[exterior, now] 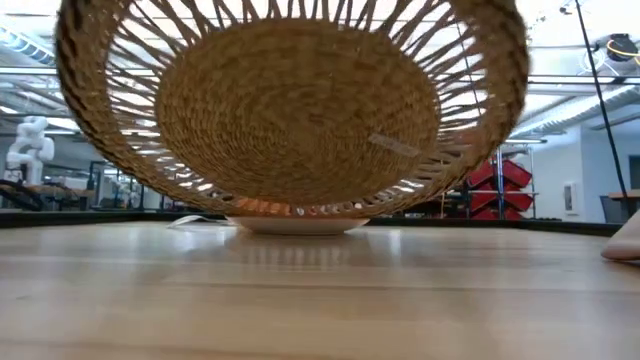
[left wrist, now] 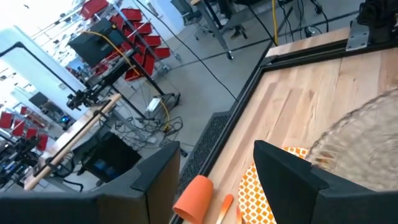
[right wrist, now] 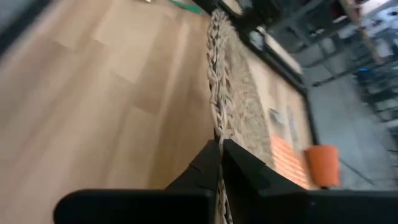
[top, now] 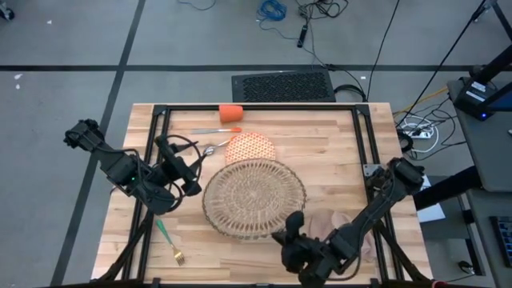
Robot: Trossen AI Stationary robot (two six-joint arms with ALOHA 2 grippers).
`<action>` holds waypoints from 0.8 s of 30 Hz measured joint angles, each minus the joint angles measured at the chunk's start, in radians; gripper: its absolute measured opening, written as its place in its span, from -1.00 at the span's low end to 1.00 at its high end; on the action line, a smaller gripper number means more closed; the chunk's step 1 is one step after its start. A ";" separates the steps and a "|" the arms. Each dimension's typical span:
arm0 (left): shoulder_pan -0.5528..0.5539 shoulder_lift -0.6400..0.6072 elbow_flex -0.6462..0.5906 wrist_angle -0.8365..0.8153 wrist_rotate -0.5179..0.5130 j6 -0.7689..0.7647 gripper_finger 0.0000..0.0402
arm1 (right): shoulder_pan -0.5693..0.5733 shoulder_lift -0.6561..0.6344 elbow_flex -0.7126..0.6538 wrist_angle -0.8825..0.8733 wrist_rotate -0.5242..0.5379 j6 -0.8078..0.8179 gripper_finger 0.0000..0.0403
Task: Set table place
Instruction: Move the mat to the center of the table
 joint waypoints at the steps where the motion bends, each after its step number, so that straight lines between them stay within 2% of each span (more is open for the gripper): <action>1: 0.000 0.000 0.000 0.000 0.000 0.000 -0.05 | 0.011 0.000 0.008 -0.002 -0.015 0.014 -1.00; 4: 0.000 0.000 0.000 0.000 0.000 0.000 -0.05 | 0.038 0.006 0.028 -0.007 -0.067 0.073 -1.00; 10: 0.001 0.000 0.000 0.000 0.001 0.000 -0.05 | 0.036 0.014 0.028 -0.020 -0.271 0.199 -1.00; 24: 0.007 0.000 0.000 0.011 0.026 -0.022 -0.04 | 0.023 0.052 0.028 0.101 -0.496 0.239 -1.00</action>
